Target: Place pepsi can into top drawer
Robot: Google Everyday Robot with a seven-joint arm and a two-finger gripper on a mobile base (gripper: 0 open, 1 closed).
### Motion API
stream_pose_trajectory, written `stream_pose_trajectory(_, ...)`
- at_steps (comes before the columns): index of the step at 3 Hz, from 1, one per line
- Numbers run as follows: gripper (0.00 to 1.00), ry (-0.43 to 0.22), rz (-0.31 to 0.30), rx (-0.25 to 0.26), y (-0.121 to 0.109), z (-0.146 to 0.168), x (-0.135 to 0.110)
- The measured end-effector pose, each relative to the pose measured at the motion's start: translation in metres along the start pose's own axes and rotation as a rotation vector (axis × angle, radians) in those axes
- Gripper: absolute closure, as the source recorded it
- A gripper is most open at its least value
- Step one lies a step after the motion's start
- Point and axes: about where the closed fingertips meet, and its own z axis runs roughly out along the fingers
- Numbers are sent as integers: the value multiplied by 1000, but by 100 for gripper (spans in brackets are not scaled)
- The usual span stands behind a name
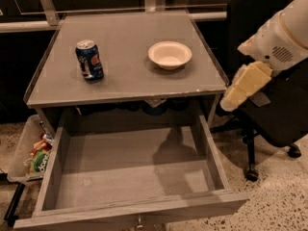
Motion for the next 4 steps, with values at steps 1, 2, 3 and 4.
stream_pose_trajectory(1,0,-142,90,-47,-31,35,-25)
stream_pose_trajectory(2,0,-142,90,-47,-31,35,-25)
stream_pose_trajectory(3,0,-236,95,-55,-40,53,-45)
stream_pose_trajectory(4,0,-358,78,-103,-54,88,-91)
